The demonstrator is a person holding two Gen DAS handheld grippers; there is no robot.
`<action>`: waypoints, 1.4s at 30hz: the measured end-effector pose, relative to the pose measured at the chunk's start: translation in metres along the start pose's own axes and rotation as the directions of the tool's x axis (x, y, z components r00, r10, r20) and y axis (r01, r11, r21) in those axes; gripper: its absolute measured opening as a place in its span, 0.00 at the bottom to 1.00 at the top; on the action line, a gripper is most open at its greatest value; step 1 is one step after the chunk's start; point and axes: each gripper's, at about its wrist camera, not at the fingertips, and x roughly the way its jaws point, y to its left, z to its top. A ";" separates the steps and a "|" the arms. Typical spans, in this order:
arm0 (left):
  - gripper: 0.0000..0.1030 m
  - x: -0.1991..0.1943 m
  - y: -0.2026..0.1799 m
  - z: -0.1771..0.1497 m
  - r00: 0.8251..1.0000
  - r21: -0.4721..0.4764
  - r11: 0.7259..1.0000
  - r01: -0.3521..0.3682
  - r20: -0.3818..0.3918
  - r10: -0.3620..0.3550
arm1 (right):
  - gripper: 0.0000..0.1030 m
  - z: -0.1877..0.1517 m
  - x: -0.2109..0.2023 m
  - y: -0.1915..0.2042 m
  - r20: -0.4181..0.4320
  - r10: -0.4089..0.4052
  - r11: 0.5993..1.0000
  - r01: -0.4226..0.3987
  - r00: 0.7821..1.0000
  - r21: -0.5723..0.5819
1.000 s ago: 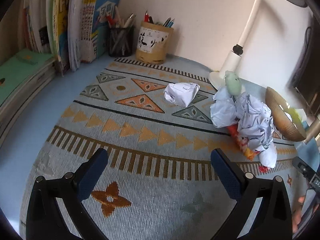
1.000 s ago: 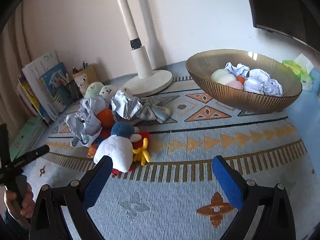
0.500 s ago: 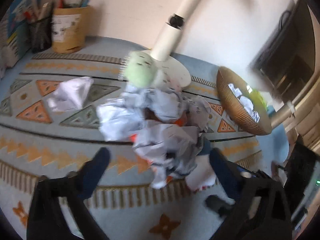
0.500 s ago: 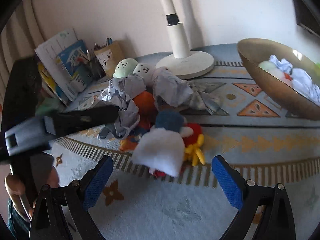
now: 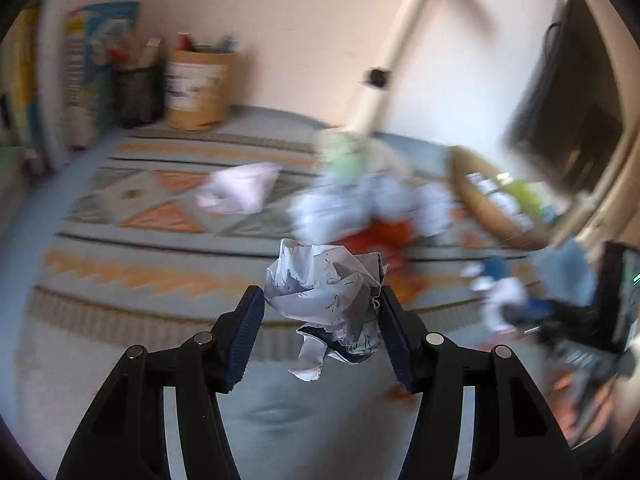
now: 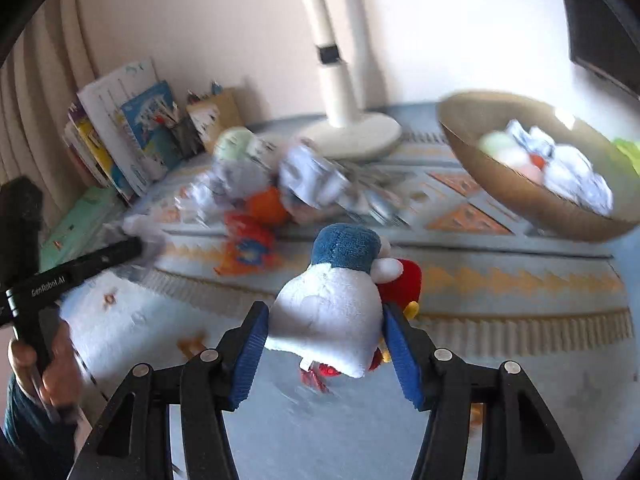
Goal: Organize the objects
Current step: 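Grasp a crumpled paper wad with the left gripper while the right grasps the white plush duck, then carry the paper wad and plush duck to the glass bowl and release both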
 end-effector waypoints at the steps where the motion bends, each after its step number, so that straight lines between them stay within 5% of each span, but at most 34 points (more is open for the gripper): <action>1: 0.53 0.003 0.006 -0.003 0.998 0.010 0.998 -0.056 -0.002 0.056 | 0.56 -0.001 0.003 -0.004 -0.011 -0.019 1.000 0.019 1.000 -0.012; 4: 0.53 0.010 0.023 -0.009 0.993 -0.018 0.993 -0.119 -0.012 0.119 | 0.66 -0.003 0.008 -0.011 -0.048 -0.040 0.999 0.041 0.998 0.002; 8: 0.56 0.001 0.031 -0.010 0.995 -0.032 0.995 -0.099 0.026 0.100 | 0.68 -0.011 -0.003 -0.023 -0.039 0.043 0.992 -0.038 0.998 0.124; 9: 0.56 0.002 0.033 -0.010 0.994 -0.037 0.994 -0.104 0.015 0.105 | 0.77 -0.012 -0.004 -0.025 -0.029 0.053 0.987 -0.047 0.998 0.155; 10: 0.56 0.003 0.034 -0.010 0.994 -0.039 0.993 -0.108 0.007 0.109 | 0.85 -0.011 -0.004 -0.025 -0.020 0.052 0.983 -0.048 0.998 0.176; 14: 0.56 0.005 0.024 -0.010 0.993 -0.029 0.993 -0.116 0.010 0.116 | 0.87 -0.001 0.008 -0.017 -0.026 -0.010 0.975 0.016 1.000 0.223; 15: 0.56 0.007 0.021 -0.010 0.993 -0.025 0.993 -0.117 0.008 0.117 | 0.86 0.002 0.014 -0.013 -0.035 -0.056 0.974 0.062 0.998 0.218; 18: 0.56 0.007 0.021 -0.010 0.993 -0.025 0.992 -0.120 0.012 0.121 | 0.60 0.004 0.023 -0.005 -0.031 -0.160 0.972 0.163 0.987 0.168; 20: 0.56 0.006 0.022 -0.010 0.992 -0.029 0.992 -0.124 0.018 0.125 | 0.53 0.003 0.018 -0.002 0.004 -0.167 0.975 0.164 0.986 0.151; 24: 0.56 0.007 0.020 -0.009 0.991 -0.015 0.991 -0.131 0.021 0.131 | 0.53 -0.002 -0.003 0.013 0.134 -0.145 0.988 0.135 0.980 0.079; 29: 0.56 0.006 0.016 -0.009 0.987 0.016 0.987 -0.161 0.032 0.160 | 0.53 -0.005 0.007 0.036 0.113 -0.208 0.977 0.212 0.972 -0.021; 36: 0.56 0.008 0.013 -0.010 0.981 0.033 0.981 -0.193 0.032 0.192 | 0.53 -0.008 0.000 0.035 0.151 -0.179 0.983 0.183 0.972 -0.014; 39: 0.56 0.007 0.008 -0.009 0.977 0.039 0.976 -0.214 0.026 0.213 | 0.53 -0.008 -0.009 0.032 0.181 -0.145 0.989 0.146 0.973 0.006; 42: 0.56 -0.007 -0.012 0.000 0.991 0.051 0.990 -0.130 0.040 0.128 | 0.53 -0.008 -0.030 0.012 0.232 -0.057 0.995 0.036 0.971 0.092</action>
